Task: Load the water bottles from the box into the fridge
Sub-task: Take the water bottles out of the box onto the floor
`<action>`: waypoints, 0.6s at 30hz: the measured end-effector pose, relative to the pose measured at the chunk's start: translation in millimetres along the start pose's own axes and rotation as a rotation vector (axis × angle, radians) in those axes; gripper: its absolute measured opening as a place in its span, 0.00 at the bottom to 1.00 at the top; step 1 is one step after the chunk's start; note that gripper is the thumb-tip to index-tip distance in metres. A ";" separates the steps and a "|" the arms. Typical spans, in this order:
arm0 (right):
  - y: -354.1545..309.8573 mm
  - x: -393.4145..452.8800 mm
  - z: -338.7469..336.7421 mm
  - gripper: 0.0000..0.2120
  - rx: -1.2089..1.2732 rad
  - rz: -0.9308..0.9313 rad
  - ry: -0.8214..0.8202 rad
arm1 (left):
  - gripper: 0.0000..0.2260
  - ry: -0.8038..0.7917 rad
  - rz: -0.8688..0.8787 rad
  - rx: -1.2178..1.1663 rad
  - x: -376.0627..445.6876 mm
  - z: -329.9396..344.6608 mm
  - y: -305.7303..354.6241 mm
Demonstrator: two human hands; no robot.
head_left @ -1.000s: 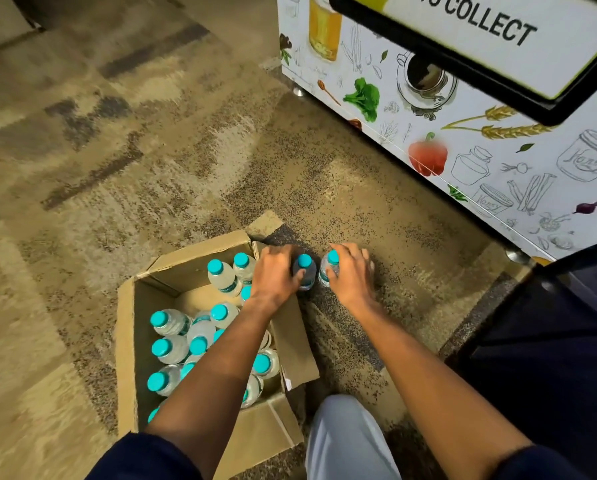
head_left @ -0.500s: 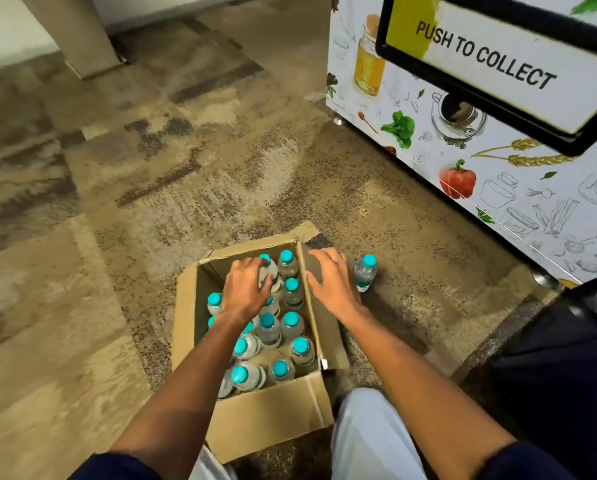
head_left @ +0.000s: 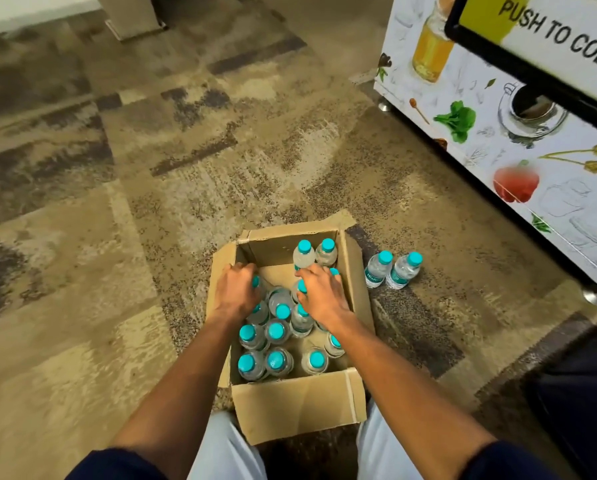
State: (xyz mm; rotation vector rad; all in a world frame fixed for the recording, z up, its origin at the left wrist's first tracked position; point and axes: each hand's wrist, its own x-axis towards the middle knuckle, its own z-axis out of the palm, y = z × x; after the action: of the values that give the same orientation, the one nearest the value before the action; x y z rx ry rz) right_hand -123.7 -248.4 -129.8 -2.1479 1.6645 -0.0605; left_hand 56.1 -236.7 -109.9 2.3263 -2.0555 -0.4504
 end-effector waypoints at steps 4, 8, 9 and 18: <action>-1.7 4.4 8.7 0.20 -0.014 0.050 -0.007 | 0.14 -0.002 0.023 0.160 3.2 2.5 0.4; -3.6 8.2 11.3 0.17 0.032 0.087 -0.010 | 0.12 -0.051 -0.006 0.263 7.2 3.8 3.3; -4.3 8.1 11.4 0.16 0.041 0.086 -0.011 | 0.12 -0.055 -0.010 0.272 7.5 4.3 3.0; -7.7 -6.4 0.0 0.18 0.128 -0.010 0.087 | 0.17 0.110 -0.011 0.014 -4.5 -17.4 5.5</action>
State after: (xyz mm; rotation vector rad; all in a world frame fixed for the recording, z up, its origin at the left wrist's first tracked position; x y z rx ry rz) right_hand -118.4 -240.9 -125.7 -2.0839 1.6506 -0.2599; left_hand 54.0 -236.3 -91.1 2.3143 -2.0042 -0.3019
